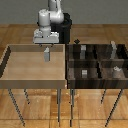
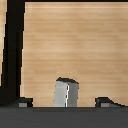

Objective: Place the milk carton into the appropriate compartment.

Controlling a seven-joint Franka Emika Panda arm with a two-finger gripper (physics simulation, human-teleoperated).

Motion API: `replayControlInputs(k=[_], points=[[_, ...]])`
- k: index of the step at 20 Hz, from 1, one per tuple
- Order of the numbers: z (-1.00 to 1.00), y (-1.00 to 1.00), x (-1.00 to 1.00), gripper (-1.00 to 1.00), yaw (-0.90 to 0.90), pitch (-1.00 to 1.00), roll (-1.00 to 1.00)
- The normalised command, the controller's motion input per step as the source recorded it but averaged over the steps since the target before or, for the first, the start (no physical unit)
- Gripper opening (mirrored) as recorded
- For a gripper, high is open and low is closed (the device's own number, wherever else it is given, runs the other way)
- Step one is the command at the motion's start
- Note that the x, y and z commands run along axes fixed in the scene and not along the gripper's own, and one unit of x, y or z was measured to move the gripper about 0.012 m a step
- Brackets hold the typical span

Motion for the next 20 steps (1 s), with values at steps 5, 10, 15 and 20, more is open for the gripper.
replayControlInputs(k=[5,10,15,20], points=[[-0.60,0.00,0.00,-1.00,0.00,0.00,0.00],[0.00,0.00,0.00,-1.00,0.00,0.00,0.00],[0.40,0.00,0.00,-1.00,0.00,0.00,0.00],[1.00,0.00,0.00,-1.00,0.00,0.00,0.00]])
